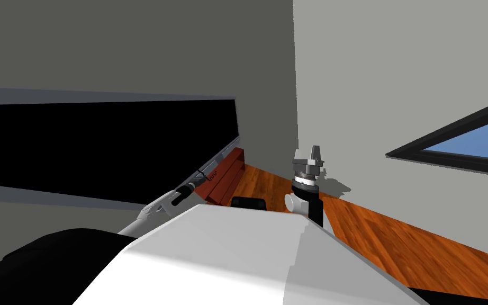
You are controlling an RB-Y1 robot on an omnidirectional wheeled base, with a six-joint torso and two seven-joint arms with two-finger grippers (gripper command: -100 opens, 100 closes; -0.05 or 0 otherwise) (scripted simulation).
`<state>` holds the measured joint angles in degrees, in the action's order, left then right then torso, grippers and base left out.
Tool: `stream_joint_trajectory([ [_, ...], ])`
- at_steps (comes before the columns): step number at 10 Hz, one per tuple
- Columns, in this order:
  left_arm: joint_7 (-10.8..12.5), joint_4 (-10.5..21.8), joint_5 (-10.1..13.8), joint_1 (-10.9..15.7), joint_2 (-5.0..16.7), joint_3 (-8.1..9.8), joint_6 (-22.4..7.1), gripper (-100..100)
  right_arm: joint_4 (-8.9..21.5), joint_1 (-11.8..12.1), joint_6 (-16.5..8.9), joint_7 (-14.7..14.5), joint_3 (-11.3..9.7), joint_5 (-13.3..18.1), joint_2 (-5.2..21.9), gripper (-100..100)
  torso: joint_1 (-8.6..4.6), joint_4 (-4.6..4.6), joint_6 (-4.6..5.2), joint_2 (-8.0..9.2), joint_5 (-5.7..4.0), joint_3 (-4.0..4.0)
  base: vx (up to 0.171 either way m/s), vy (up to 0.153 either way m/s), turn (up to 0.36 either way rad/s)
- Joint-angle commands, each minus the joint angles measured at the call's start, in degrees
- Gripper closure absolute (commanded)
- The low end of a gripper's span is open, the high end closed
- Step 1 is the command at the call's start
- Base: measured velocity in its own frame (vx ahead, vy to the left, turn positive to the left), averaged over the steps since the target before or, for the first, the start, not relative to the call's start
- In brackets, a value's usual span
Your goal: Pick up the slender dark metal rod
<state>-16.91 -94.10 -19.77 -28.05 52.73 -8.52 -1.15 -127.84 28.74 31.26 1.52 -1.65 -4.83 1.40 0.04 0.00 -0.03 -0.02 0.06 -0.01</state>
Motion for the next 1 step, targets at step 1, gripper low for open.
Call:
stream_joint_trajectory([
  [1,0.0,0.0,0.0,0.0,0.0,0.00,0.0,0,0.0,0.0,0.0,0.0,0.0,0.0,0.0,0,0.00,0.00,0.00,0.00,0.00,0.00,0.000,0.000,0.000],
])
